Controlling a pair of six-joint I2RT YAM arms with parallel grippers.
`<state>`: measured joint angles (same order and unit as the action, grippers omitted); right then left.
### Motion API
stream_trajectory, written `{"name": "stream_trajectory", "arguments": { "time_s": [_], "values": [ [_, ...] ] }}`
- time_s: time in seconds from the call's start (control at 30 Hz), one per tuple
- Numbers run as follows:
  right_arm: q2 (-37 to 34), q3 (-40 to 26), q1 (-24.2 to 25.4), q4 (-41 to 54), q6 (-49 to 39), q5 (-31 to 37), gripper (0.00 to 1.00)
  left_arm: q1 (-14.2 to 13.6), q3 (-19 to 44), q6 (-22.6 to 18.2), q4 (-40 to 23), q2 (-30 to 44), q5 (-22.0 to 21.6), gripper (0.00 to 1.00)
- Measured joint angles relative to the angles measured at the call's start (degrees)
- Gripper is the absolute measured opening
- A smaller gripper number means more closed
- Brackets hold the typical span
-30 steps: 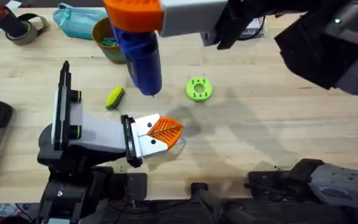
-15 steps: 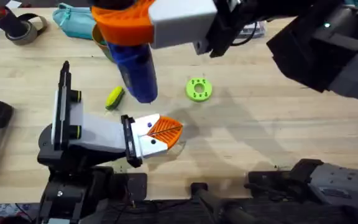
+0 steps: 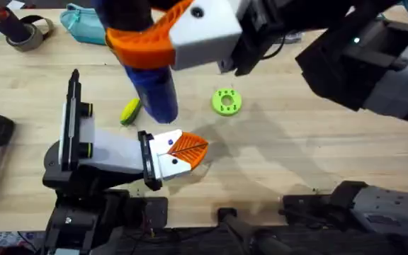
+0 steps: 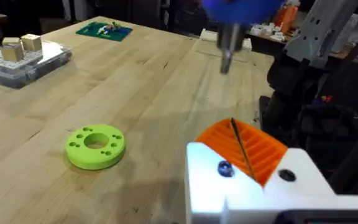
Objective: Pick up the gripper from the table and insert it into the empty holder that is missing its gripper. Then pick up a screw, insert it into the mounting hole, and use the screwdriver to tighten it. Finally, clean up the table by picking up the vegetable and placing it into the bucket.
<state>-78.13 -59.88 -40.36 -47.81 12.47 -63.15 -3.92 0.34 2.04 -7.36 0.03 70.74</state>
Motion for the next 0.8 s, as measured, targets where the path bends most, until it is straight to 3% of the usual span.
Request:
{"name": "stream_trajectory", "arguments": {
  "time_s": [0.8],
  "values": [
    [0.0,5.4,-1.2,-4.5,2.3,-0.6,0.048,0.0,0.0,0.0,0.0,0.0,0.0,0.015]
  ]
}}
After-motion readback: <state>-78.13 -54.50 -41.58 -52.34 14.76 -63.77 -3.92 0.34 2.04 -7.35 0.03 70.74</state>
